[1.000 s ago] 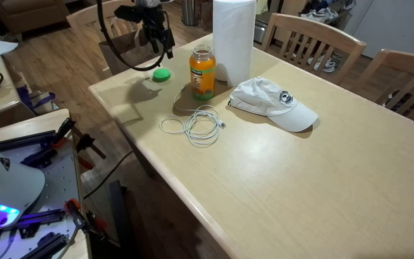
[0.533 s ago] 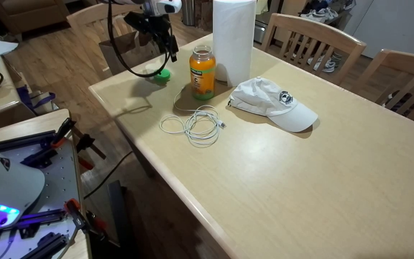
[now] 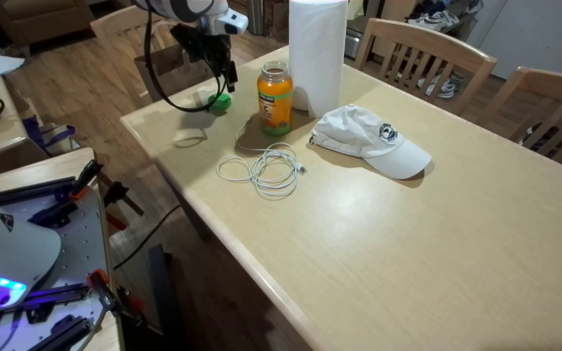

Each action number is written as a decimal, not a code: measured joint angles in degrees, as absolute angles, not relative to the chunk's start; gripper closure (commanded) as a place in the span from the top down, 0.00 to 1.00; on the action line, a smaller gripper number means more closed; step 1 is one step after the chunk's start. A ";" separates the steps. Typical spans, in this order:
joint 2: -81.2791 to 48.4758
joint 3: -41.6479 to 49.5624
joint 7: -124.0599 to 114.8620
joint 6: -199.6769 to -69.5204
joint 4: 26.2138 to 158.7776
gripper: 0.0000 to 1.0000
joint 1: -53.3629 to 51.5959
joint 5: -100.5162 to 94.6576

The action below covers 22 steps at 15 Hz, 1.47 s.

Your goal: Put the lid on the bottle

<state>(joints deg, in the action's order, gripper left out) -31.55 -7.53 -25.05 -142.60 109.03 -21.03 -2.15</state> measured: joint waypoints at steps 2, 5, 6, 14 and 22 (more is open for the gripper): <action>-31.86 -7.52 -25.05 -141.37 109.05 1.00 -21.04 -1.85; -31.95 -7.40 -25.12 -137.00 109.05 1.00 -21.37 -1.85; -31.94 -7.26 -25.30 -135.33 109.04 1.00 -21.64 -1.98; -31.94 -5.29 -26.39 -127.51 108.09 1.00 -24.50 -5.68; -31.94 -5.95 -23.95 -129.45 108.20 1.00 -23.83 -6.02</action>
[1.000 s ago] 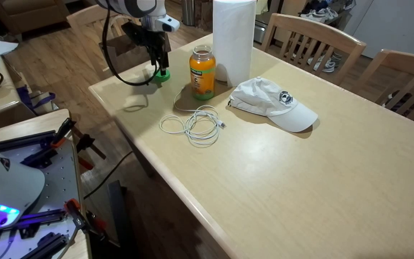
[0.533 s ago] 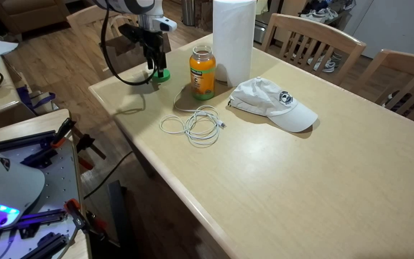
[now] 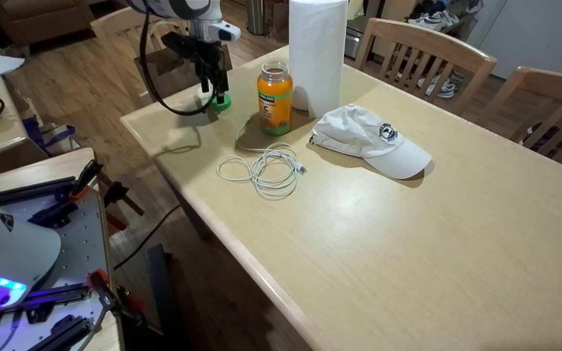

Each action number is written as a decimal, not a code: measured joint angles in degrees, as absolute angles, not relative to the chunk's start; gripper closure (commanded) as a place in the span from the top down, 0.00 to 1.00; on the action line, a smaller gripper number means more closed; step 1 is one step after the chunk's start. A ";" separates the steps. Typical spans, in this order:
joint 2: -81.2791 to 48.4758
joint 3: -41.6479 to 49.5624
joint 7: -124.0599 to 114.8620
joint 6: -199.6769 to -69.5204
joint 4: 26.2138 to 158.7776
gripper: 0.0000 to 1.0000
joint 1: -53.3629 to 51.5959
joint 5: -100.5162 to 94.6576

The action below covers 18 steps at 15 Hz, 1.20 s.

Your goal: Put the lid on the bottle

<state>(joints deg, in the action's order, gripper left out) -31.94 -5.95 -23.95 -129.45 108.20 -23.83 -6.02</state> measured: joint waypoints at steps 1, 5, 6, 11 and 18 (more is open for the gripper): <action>-31.94 -6.27 -23.23 -130.12 108.30 1.00 -23.51 -5.69; -31.94 -7.37 -20.56 -131.84 108.73 1.00 -22.26 -3.95; -31.94 -7.60 -20.11 -131.96 108.80 1.00 -21.93 -3.70; -31.94 -8.22 -18.75 -132.02 108.88 1.00 -21.11 -3.09; -31.82 -8.20 -17.89 -130.87 109.06 1.00 -20.98 -2.14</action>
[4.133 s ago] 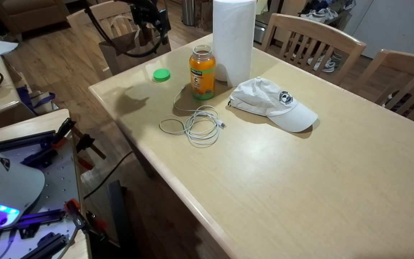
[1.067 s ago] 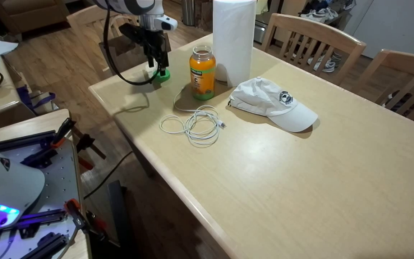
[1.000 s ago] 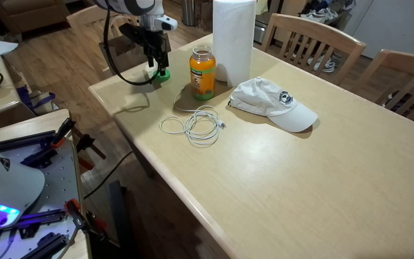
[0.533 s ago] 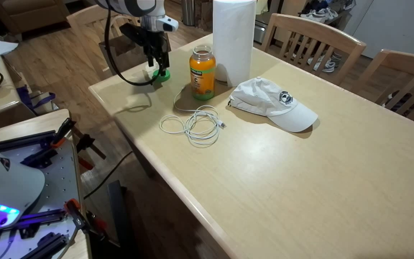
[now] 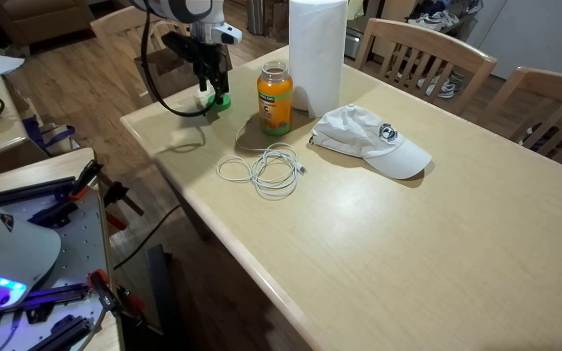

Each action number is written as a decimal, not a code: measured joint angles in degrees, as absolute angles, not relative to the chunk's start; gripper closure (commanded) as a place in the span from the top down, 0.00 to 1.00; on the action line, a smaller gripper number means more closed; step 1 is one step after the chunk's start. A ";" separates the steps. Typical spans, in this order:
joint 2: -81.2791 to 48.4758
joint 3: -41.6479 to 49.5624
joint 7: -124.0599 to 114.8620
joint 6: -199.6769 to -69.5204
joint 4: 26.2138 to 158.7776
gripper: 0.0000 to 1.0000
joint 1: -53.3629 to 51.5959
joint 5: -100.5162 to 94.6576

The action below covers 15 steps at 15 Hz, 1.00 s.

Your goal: Put the lid on the bottle

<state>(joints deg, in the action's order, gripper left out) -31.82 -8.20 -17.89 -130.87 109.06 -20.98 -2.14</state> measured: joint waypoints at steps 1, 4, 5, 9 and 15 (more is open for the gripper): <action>-31.73 -8.11 -17.89 -130.67 109.05 1.00 -20.98 -2.14; -31.44 -7.87 -17.88 -130.60 109.05 1.00 -20.92 -2.14; -31.44 -7.87 -17.84 -130.67 109.06 1.00 -20.84 -2.14; -31.45 -7.97 -16.89 -130.93 109.72 1.00 -20.02 -2.12; -31.49 -8.18 -14.81 -132.03 111.35 1.00 -19.04 -2.12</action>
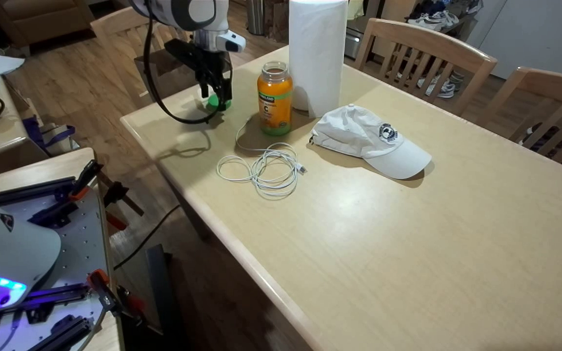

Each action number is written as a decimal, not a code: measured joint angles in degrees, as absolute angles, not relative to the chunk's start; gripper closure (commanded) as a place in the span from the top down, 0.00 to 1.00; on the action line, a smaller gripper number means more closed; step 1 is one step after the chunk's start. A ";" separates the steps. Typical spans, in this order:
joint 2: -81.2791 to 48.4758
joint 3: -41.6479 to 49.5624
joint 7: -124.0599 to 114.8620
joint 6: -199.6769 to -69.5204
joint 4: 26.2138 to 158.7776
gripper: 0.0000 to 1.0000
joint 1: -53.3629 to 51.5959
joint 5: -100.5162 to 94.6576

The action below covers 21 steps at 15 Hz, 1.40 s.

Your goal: Put the lid on the bottle

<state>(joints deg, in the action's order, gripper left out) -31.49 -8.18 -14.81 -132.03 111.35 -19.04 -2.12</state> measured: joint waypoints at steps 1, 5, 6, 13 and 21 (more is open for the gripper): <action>-31.49 -8.21 -14.55 -132.30 111.58 1.00 -18.98 -2.12; -31.49 -8.49 -13.62 -133.16 111.90 1.00 -18.98 -2.14; -31.48 -8.61 -13.38 -133.31 111.89 1.00 -19.00 -2.22; -31.44 -9.01 -12.98 -133.29 111.87 1.00 -19.11 -2.51; -31.12 -8.64 -12.98 -133.15 111.23 0.47 -19.27 -3.70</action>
<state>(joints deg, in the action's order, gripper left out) -31.12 -8.64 -12.98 -133.15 111.23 -19.27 -3.70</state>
